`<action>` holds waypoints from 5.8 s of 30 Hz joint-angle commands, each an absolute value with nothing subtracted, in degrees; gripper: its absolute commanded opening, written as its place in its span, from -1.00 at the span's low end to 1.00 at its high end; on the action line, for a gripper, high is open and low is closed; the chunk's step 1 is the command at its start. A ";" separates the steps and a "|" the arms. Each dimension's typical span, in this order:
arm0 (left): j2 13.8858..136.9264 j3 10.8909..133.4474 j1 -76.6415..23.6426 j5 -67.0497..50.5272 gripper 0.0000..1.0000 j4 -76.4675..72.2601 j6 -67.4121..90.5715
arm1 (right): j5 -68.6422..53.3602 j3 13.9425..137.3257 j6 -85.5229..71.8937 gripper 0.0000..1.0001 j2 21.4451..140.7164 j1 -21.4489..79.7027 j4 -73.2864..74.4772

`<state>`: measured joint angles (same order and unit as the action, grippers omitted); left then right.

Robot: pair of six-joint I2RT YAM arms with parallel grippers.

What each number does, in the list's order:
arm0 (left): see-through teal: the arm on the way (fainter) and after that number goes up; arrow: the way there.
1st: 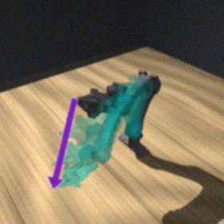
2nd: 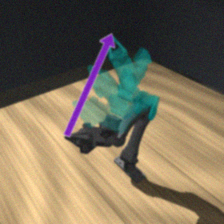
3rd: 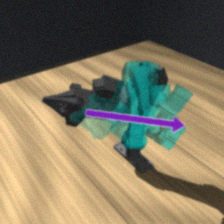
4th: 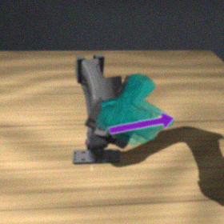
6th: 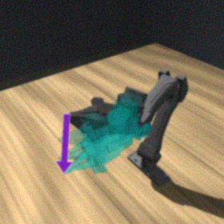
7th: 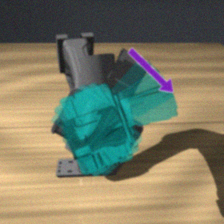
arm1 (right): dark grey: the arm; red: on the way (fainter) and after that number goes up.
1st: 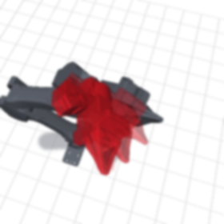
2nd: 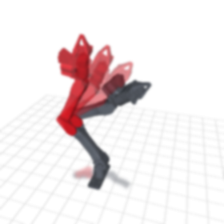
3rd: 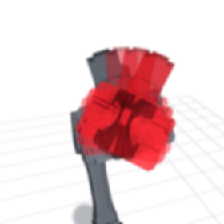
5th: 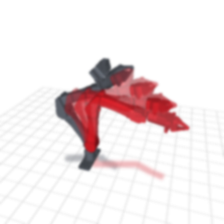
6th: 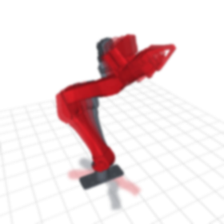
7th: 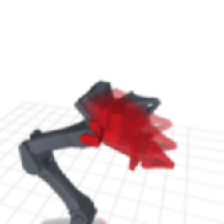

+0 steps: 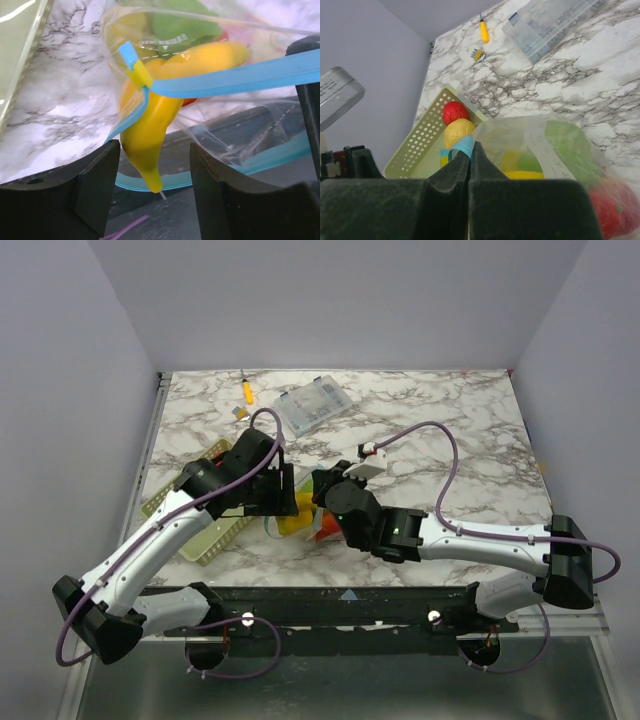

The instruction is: Place the food in the zip-top bag and seal the zipper

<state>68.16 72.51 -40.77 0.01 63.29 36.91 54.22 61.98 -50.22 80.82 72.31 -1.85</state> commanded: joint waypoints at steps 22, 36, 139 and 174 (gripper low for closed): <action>60.47 59.07 -35.06 -13.79 -0.05 44.41 29.67 | 54.16 60.51 -51.85 -0.99 78.29 72.59 -5.18; 58.48 58.00 -41.72 -2.91 -0.28 39.35 19.98 | 53.40 60.69 -51.97 -0.99 78.07 72.58 -4.92; 43.67 52.12 -50.10 7.83 -1.00 23.58 51.15 | 6.08 67.63 -12.10 -0.99 69.83 62.54 27.40; 43.40 39.76 -36.34 2.20 -1.00 14.35 79.46 | 8.24 70.29 -19.56 -0.99 77.25 62.38 24.63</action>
